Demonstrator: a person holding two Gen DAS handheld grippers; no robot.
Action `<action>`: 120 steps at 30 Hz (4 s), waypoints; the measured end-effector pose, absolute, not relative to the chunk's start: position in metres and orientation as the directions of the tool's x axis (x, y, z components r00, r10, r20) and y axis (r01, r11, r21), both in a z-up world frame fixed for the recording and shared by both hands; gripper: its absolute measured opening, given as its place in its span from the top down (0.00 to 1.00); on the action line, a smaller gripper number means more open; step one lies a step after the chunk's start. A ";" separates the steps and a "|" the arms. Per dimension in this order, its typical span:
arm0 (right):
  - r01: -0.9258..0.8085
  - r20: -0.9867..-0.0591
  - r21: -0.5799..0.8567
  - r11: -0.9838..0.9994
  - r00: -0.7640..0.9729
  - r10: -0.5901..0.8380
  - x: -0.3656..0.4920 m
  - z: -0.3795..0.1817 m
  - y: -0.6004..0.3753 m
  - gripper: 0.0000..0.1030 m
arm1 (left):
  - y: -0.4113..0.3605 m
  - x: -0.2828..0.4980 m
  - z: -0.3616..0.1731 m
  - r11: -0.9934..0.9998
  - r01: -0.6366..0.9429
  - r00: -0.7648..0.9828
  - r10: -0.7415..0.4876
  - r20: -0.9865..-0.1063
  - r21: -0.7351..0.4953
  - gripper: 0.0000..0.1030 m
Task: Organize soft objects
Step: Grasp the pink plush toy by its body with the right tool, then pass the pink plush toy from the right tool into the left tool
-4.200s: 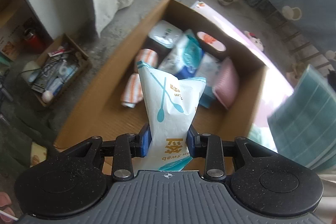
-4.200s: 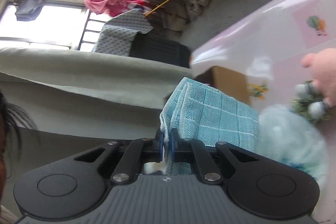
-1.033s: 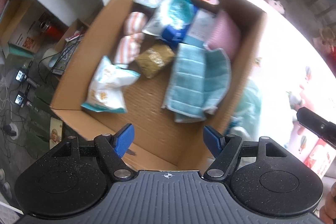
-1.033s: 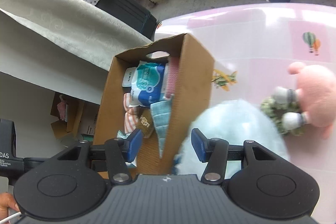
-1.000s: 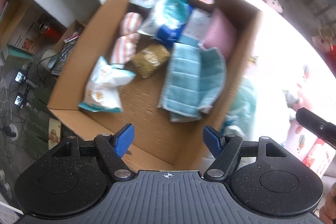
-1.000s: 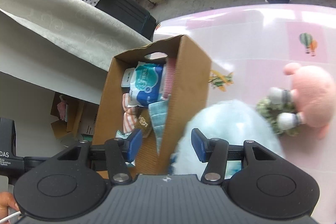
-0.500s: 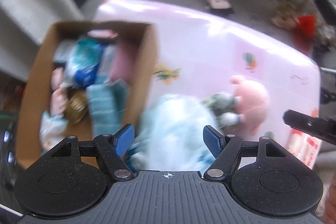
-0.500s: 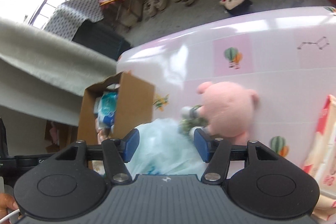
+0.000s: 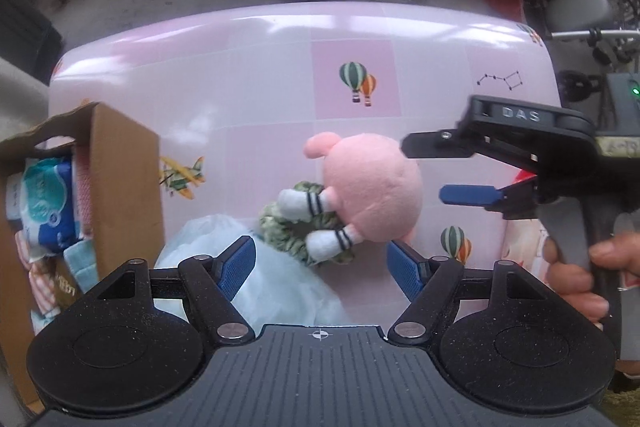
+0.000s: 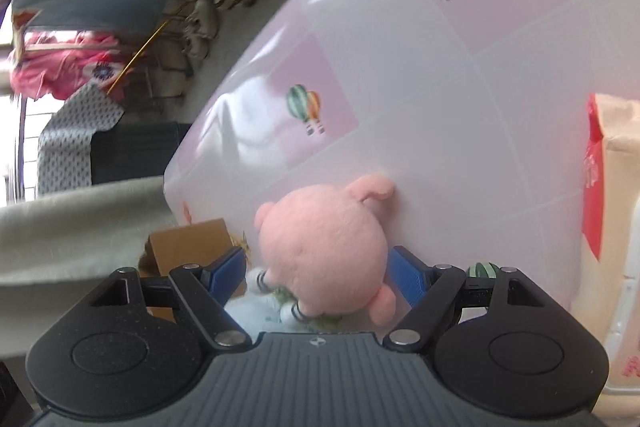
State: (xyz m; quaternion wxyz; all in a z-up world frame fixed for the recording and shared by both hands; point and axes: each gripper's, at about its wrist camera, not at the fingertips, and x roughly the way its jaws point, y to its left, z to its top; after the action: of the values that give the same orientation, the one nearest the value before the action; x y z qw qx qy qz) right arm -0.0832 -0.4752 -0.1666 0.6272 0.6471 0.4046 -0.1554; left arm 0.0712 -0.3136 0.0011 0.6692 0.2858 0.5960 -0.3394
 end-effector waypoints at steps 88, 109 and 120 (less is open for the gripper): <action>0.164 -0.905 0.326 0.931 0.339 0.257 -0.103 -0.131 -0.393 0.33 | -0.291 0.057 -0.075 0.862 0.398 -0.405 -0.141 -0.903 -0.313 0.27; 0.120 -0.876 0.349 0.929 0.395 0.278 -0.150 -0.098 -0.370 0.23 | -0.319 0.029 -0.099 0.793 0.538 -0.423 -0.039 -0.905 -0.286 0.05; 0.180 -0.895 0.271 0.946 0.409 0.179 -0.163 -0.086 -0.404 0.23 | -0.350 0.005 -0.135 0.782 0.590 -0.401 0.067 -0.914 -0.202 0.03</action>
State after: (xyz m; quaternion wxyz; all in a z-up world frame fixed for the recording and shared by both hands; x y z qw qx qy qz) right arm -0.1635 -0.4041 -0.0864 0.8228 0.1651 0.5438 -0.0002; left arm 0.0054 -0.3496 -0.1353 0.5071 0.2063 0.7961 -0.2581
